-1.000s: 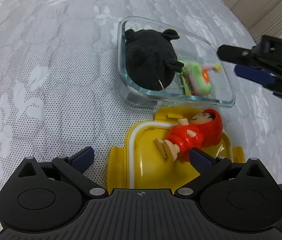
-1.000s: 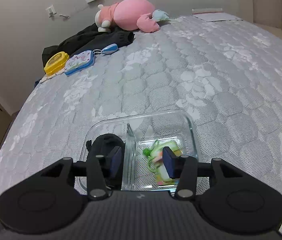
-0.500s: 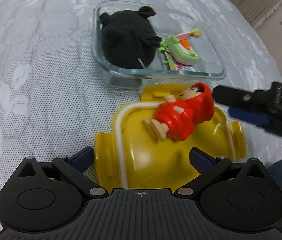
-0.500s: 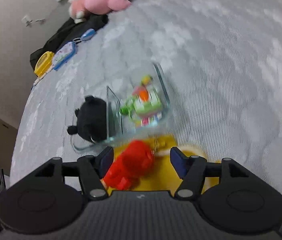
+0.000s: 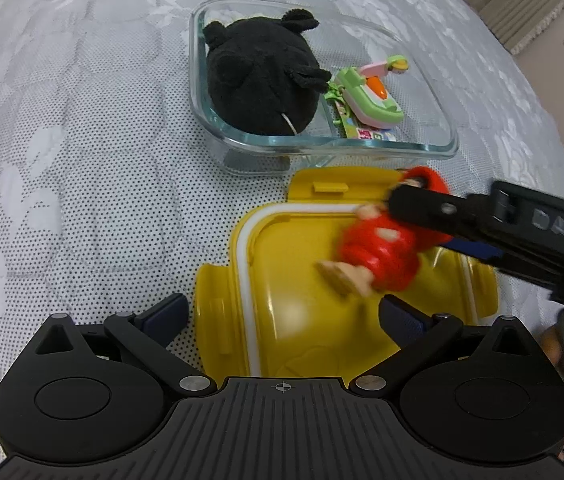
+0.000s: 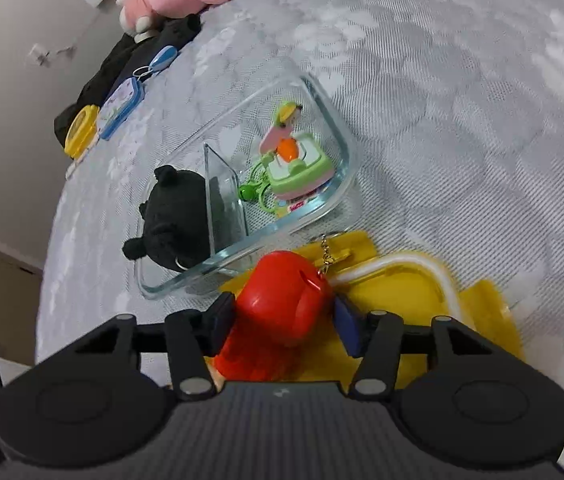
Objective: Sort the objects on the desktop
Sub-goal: 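Grasp the red doll with the right tool and place it in the glass container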
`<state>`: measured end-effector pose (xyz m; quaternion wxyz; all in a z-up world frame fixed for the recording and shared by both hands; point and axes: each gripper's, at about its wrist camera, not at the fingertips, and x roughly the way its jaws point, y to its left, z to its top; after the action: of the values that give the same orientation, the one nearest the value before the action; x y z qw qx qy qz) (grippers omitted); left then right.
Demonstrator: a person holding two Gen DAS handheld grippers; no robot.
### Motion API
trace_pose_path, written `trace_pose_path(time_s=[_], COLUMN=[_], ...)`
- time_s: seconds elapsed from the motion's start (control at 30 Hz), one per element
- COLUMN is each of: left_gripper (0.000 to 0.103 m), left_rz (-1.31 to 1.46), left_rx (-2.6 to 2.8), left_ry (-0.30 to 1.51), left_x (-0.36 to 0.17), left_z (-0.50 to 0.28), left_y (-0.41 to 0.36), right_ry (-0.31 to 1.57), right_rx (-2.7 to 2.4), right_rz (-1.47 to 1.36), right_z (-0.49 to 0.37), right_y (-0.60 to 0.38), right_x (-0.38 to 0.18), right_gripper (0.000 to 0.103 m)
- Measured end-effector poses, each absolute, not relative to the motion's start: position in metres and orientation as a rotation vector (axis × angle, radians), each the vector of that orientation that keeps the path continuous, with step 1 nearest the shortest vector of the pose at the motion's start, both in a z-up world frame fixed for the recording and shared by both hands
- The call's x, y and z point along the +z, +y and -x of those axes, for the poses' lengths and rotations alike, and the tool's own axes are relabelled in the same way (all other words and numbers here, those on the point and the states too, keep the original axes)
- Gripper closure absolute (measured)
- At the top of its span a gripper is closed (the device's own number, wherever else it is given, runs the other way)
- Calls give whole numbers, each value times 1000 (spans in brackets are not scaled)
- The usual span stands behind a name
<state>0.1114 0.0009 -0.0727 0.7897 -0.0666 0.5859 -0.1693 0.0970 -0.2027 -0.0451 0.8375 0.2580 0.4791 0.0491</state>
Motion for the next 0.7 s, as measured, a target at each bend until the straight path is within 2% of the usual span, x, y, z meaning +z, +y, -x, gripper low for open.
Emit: trace_pose_path(time_s=[0.5, 0.7], left_gripper=[0, 0], left_rz=[119, 123], left_rx=[-362, -364], left_ry=[1262, 1263], left_x=[-78, -81], left_z=[-110, -112], left_y=[-10, -13], right_ry=[759, 654], right_rx=[153, 218], right_rz=[-354, -189], right_z=[-68, -88], right_y=[-224, -198], right_x=[55, 99], right_gripper=[47, 47])
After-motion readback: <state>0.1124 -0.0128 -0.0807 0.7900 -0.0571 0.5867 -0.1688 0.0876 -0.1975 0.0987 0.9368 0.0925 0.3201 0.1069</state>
